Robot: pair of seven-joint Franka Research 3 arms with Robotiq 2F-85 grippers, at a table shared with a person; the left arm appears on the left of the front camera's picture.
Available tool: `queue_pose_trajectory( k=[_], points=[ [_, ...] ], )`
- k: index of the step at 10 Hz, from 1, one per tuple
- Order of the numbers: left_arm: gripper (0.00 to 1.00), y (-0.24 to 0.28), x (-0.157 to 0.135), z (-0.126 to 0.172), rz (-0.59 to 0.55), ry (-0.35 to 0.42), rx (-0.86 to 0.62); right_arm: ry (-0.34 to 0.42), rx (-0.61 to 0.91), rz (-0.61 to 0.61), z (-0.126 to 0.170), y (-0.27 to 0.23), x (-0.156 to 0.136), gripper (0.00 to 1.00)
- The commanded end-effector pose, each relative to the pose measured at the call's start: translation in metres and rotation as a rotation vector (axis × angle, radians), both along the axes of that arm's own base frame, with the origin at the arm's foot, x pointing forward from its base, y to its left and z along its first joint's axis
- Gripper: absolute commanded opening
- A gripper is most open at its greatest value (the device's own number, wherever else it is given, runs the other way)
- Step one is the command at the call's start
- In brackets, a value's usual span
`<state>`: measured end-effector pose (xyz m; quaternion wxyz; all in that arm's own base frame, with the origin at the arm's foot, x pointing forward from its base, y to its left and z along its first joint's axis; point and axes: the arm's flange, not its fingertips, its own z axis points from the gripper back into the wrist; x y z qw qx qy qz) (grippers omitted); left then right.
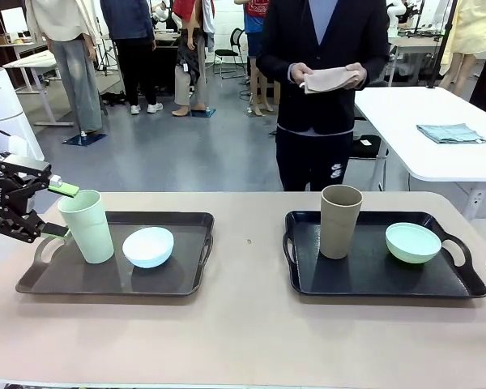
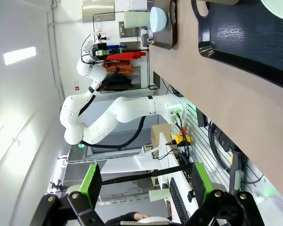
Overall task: Set up a tray with a mat and arrange the tableware.
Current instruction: Pick up the Picnic Bowl and Reusable plastic cup from the Handle tray in front of the human's position and hold them in the air.
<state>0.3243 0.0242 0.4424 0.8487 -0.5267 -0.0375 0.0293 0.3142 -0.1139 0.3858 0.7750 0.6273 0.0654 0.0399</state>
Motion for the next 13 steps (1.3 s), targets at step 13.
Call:
queue_pose_trajectory(
  k=[13],
  points=[
    [1.00,0.0007,-0.0003,0.0021,0.000,-0.025,-0.014,-0.004,-0.006,0.010,0.0009,-0.0015,-0.0038,1.00]
  ],
)
